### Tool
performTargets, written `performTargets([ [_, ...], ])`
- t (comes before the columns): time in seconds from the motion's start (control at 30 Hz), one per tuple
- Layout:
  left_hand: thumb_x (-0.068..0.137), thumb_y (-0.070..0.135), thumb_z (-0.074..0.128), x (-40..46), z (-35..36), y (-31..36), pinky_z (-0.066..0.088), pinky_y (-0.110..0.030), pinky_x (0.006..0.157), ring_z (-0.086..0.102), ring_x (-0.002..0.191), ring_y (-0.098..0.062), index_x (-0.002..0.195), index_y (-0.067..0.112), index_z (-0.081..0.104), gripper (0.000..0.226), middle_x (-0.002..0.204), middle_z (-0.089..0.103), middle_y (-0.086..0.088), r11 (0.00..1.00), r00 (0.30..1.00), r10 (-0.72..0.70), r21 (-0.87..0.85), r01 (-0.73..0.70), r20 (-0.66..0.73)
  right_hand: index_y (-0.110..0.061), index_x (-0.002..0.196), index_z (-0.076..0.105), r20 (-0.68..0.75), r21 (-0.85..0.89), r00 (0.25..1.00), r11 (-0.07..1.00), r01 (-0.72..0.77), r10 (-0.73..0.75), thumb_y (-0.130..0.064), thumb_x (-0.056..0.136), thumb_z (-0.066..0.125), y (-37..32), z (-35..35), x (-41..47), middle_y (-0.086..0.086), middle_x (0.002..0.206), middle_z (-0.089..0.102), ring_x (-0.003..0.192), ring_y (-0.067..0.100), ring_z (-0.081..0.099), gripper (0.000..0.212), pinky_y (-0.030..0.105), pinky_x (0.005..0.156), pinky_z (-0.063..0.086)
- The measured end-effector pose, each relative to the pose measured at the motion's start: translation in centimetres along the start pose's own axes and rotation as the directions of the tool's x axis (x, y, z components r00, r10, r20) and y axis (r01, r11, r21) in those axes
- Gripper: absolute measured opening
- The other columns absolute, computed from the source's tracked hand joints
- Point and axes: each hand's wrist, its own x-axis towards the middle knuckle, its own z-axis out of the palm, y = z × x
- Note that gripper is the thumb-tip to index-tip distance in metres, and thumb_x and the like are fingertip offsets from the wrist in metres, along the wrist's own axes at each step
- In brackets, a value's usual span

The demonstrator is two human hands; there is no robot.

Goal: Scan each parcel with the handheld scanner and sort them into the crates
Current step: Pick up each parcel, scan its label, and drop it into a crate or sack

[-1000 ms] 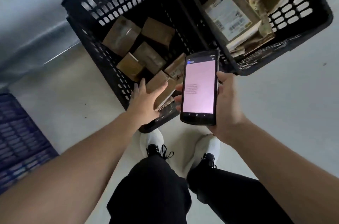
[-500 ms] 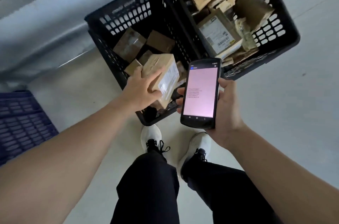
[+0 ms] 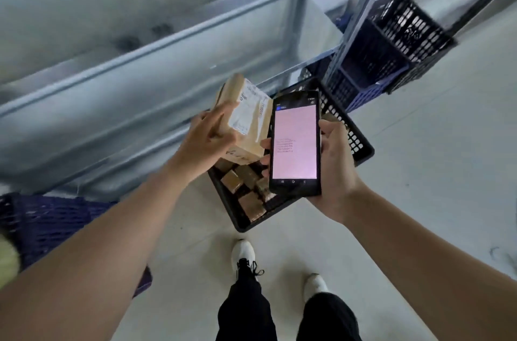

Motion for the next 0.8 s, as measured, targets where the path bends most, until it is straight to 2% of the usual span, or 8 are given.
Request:
performTargets([
  [0.1,0.079,0.032,0.065,-2.8,-2.6,6.6,0.063,-0.048,0.094,0.054,0.131,-0.031,0.141,0.062,0.050,0.070,0.143,0.045,-0.008,0.998,0.997,0.030,-0.050,-0.034,-0.068,-0.009,0.139,0.064,0.085,0.011,0.995,0.998,0.059,-0.059,-0.048,0.104,0.020,-4.1,1.8,-4.7,0.028,0.128,0.071,0.103,0.042,0.065,0.068,0.060,0.099,0.052],
  [0.17,0.082,0.028,0.064,-5.4,-3.8,11.1,0.062,-0.044,0.098,0.049,0.135,-0.029,0.140,0.066,0.048,0.071,0.142,0.040,-0.004,0.997,0.991,0.057,-0.051,-0.064,-0.123,-0.010,0.132,0.070,0.145,0.035,0.985,0.995,0.093,-0.097,-0.050,0.105,0.020,-6.7,2.5,-8.1,0.027,0.127,0.072,0.102,0.041,0.069,0.070,0.061,0.102,0.052],
  [0.3,0.095,0.023,0.068,-11.0,-6.1,19.1,0.052,-0.006,0.088,0.046,0.131,-0.014,0.145,0.060,0.044,0.066,0.140,0.035,0.001,0.985,0.964,0.171,0.051,-0.164,-0.206,-0.006,0.136,0.069,0.306,0.145,0.943,0.985,0.092,-0.133,-0.048,0.105,0.026,-11.7,3.8,-15.9,0.026,0.119,0.073,0.092,0.039,0.072,0.067,0.047,0.083,0.062],
  [0.37,0.092,0.034,0.072,-13.8,-7.3,22.9,0.046,0.000,0.089,0.044,0.133,-0.012,0.144,0.062,0.045,0.064,0.143,0.033,0.000,0.975,0.945,0.223,0.060,-0.215,-0.239,-0.004,0.141,0.065,0.386,0.192,0.910,0.978,0.082,-0.152,-0.047,0.104,0.030,-14.0,4.5,-19.5,0.027,0.119,0.071,0.091,0.039,0.070,0.066,0.046,0.083,0.061],
  [0.43,0.086,0.043,0.072,-16.4,-8.6,26.9,0.044,-0.006,0.101,0.039,0.139,-0.018,0.138,0.071,0.045,0.065,0.146,0.031,-0.001,0.956,0.912,0.293,0.085,-0.280,-0.288,-0.004,0.143,0.064,0.452,0.188,0.873,0.976,0.107,-0.182,-0.047,0.104,0.031,-16.5,5.3,-23.3,0.026,0.122,0.068,0.091,0.039,0.069,0.067,0.047,0.086,0.059],
  [0.57,0.083,0.039,0.071,-20.4,-11.6,33.5,0.044,-0.040,0.119,0.032,0.146,-0.022,0.131,0.075,0.046,0.064,0.146,0.032,-0.004,0.907,0.828,0.420,0.147,-0.394,-0.371,-0.003,0.151,0.054,0.583,0.166,0.780,0.973,0.161,-0.229,-0.048,0.102,0.033,-20.6,7.4,-30.0,0.023,0.123,0.063,0.090,0.037,0.068,0.070,0.044,0.084,0.060],
  [0.73,0.096,0.018,0.072,-24.1,-16.0,39.3,0.052,-0.022,0.106,0.044,0.139,-0.017,0.140,0.059,0.046,0.065,0.144,0.037,-0.001,0.817,0.704,0.572,0.218,-0.533,-0.421,-0.003,0.151,0.054,0.658,0.166,0.697,0.957,0.236,-0.286,-0.047,0.102,0.034,-23.7,11.5,-35.8,0.024,0.123,0.065,0.092,0.038,0.066,0.070,0.046,0.086,0.060],
  [0.8,0.097,0.015,0.072,-25.0,-18.1,40.6,0.054,-0.026,0.105,0.047,0.137,-0.018,0.138,0.061,0.045,0.068,0.143,0.038,-0.001,0.788,0.669,0.614,0.272,-0.552,-0.419,-0.004,0.150,0.057,0.676,0.166,0.672,0.950,0.263,-0.304,-0.047,0.102,0.035,-24.3,13.2,-37.3,0.024,0.124,0.065,0.094,0.039,0.066,0.068,0.047,0.088,0.059],
])
